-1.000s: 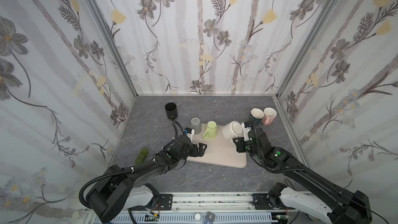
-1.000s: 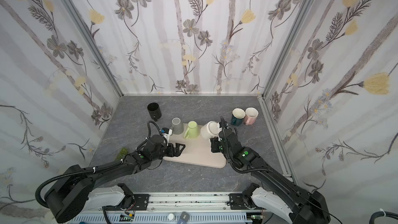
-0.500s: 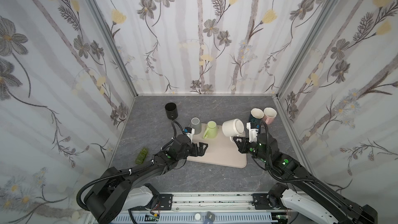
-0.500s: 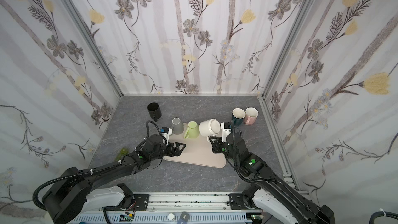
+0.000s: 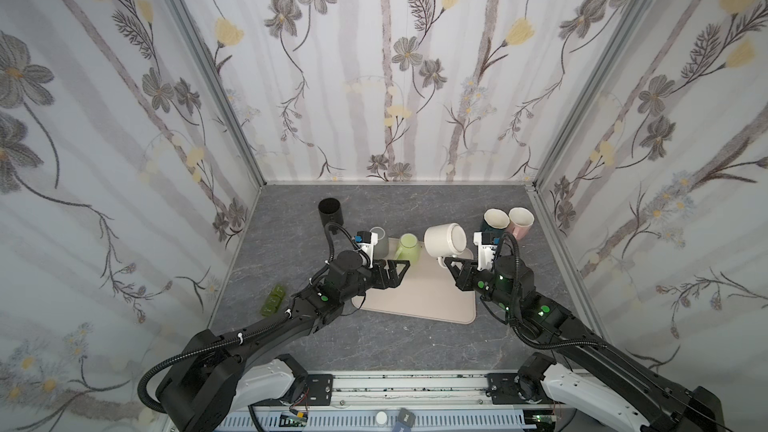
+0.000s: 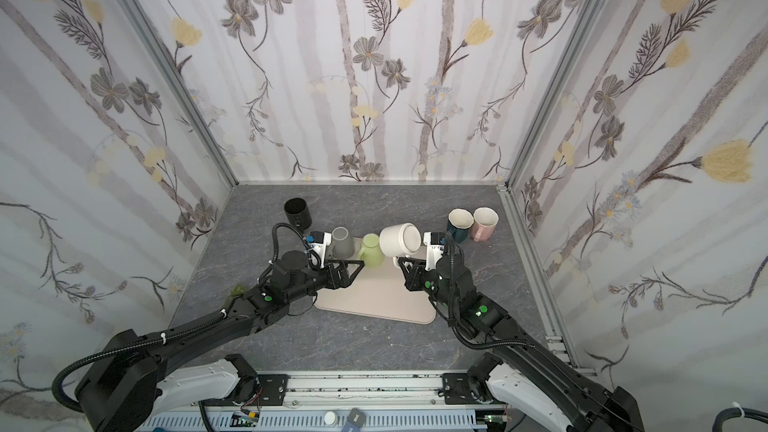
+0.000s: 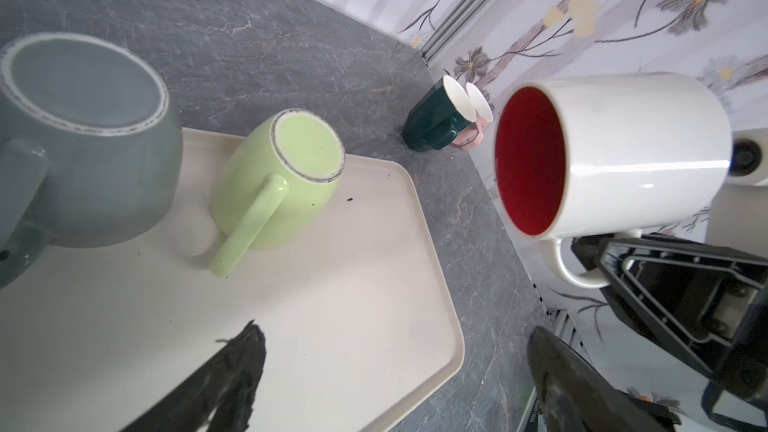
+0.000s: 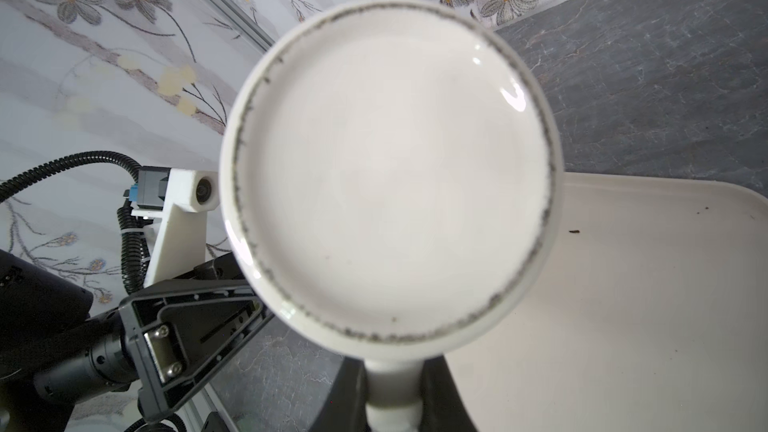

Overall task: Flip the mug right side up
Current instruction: 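Carry the white mug toward the left gripper while the left gripper approaches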

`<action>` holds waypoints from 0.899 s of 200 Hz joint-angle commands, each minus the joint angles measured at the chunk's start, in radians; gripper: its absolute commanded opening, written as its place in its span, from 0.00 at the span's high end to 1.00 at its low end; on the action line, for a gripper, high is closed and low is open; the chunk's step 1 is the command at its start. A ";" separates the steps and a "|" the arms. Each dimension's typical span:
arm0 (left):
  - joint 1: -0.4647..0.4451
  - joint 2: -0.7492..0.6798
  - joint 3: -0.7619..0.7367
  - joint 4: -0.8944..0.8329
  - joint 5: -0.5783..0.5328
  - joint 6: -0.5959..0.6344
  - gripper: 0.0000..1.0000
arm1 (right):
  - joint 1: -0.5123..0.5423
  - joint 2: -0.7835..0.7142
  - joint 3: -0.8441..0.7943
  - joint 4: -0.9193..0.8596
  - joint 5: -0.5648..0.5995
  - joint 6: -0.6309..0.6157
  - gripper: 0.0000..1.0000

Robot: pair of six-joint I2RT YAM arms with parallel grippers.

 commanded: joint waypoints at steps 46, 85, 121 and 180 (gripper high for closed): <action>-0.003 -0.006 0.003 0.232 0.010 -0.146 0.00 | 0.002 0.036 -0.044 0.397 -0.040 -0.011 1.00; -0.015 0.028 -0.011 0.338 0.043 -0.189 0.00 | 0.002 0.035 -0.098 0.523 -0.074 0.016 1.00; -0.045 0.072 0.008 0.402 0.083 -0.184 0.00 | 0.001 0.031 -0.111 0.557 -0.093 0.042 0.99; -0.105 0.089 0.039 0.443 0.118 -0.135 0.01 | 0.010 0.038 -0.142 0.639 -0.154 0.097 0.98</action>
